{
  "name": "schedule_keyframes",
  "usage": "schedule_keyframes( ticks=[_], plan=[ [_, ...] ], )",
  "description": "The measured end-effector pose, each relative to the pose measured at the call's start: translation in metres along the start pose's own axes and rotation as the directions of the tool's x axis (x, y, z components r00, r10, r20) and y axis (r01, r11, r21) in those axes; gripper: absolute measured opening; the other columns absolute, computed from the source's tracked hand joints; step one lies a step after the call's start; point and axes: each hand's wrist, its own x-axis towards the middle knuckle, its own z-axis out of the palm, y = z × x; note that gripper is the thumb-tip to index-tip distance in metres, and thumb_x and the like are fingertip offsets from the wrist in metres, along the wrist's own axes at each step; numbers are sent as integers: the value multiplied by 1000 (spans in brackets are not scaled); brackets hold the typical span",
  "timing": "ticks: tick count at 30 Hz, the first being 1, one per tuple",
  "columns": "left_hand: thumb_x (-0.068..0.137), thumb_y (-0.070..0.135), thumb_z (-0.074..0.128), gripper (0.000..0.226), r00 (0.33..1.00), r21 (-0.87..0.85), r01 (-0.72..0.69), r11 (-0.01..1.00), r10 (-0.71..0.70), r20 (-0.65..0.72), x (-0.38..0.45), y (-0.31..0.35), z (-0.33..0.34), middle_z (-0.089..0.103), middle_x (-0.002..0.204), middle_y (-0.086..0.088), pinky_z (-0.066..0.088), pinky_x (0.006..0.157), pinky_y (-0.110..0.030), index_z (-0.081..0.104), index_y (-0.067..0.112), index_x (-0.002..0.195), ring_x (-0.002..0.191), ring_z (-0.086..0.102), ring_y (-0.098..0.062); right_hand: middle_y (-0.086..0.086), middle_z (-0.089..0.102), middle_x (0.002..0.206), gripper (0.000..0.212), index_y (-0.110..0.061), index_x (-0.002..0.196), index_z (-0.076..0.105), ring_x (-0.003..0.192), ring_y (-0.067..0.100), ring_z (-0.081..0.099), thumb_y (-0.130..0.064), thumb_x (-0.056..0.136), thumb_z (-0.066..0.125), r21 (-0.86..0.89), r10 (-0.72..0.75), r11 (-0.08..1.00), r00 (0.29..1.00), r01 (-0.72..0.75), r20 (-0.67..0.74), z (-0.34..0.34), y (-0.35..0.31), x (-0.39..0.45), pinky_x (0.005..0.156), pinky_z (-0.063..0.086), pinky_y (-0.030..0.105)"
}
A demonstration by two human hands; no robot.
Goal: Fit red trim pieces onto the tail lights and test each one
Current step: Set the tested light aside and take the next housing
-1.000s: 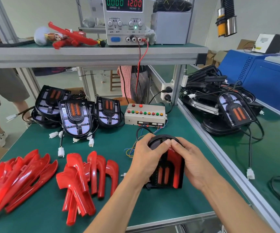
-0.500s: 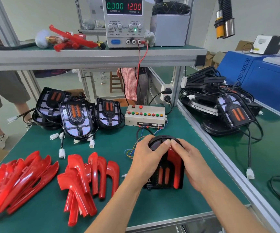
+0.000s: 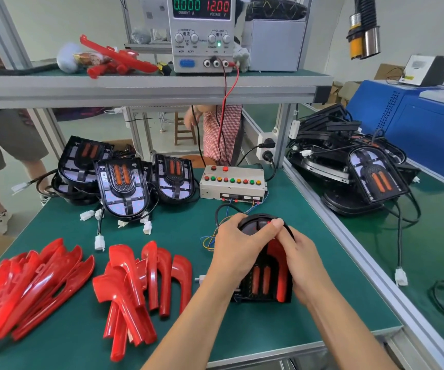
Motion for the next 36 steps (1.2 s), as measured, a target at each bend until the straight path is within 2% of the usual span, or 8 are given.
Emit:
schedule_keyframes(
  ticks=[3, 6, 14, 20, 24, 26, 31, 36],
  plan=[
    [67, 48, 88, 33, 999, -98, -1, 995, 5, 32, -2, -2, 1, 75, 78, 3, 57, 65, -27, 71, 24, 82, 69, 69, -11, 7, 79, 103, 24, -20, 102, 79, 97, 22, 74, -35, 100, 60, 45, -6, 999, 1000, 6, 3, -1, 3, -2, 73, 58, 24],
    [65, 46, 90, 40, 1000, -137, 10, 991, -7, 25, -2, -5, 1, 70, 71, 2, 54, 62, -27, 66, 17, 78, 64, 63, -13, 8, 78, 105, 24, -18, 104, 78, 99, 23, 74, -36, 100, 62, 75, -11, 997, 1000, 10, 13, -2, 6, -3, 75, 58, 26],
    [63, 48, 92, 58, 999, -124, 40, 991, -36, 33, -4, -6, 1, 68, 89, -25, 57, 79, -58, 62, 6, 89, 71, 63, -23, 2, 78, 105, 23, -24, 104, 77, 99, 20, 74, -40, 100, 61, 5, -63, 998, 998, 63, 31, -8, 12, -3, 82, 55, 31],
    [62, 58, 91, 53, 997, -8, 25, 1000, -24, 77, 0, -4, -5, 77, 89, -4, 62, 82, -48, 71, 18, 92, 87, 75, -26, -6, 78, 100, 32, -32, 100, 76, 95, 11, 73, -52, 103, 52, -129, -116, 985, 993, 117, 22, -8, 18, 4, 82, 53, 30],
    [65, 51, 88, 50, 990, 64, -7, 998, -2, 144, 5, -6, -14, 78, 95, 2, 59, 90, -47, 71, 20, 100, 92, 74, -19, 5, 76, 116, 55, -19, 116, 73, 114, 23, 70, -62, 99, 43, -19, -52, 998, 989, 55, 138, -17, 21, 7, 99, 52, 43],
    [65, 48, 87, 48, 990, 79, -25, 997, 13, 143, 6, -7, -15, 78, 95, 3, 58, 91, -45, 71, 20, 101, 92, 74, -16, 7, 74, 115, 53, -18, 116, 70, 114, 21, 68, -62, 100, 45, -6, -83, 996, 984, 86, 160, -27, 26, 6, 101, 51, 46],
    [67, 45, 85, 41, 990, 67, -51, 996, 42, 133, 6, -7, -13, 78, 91, 4, 60, 85, -39, 71, 19, 96, 85, 74, -14, -5, 74, 105, 34, -36, 108, 69, 98, 6, 68, -62, 94, 52, -182, -205, 957, 970, 227, 134, -39, 43, -2, 85, 52, 21],
    [65, 44, 86, 48, 997, 12, 3, 1000, -4, 72, 8, -9, -11, 77, 92, -2, 60, 88, -46, 70, 14, 99, 90, 73, -25, -5, 76, 110, 27, -38, 113, 70, 102, 11, 71, -53, 96, 56, -155, -239, 955, 967, 251, 91, -30, 50, 2, 86, 55, 21]
  ],
)
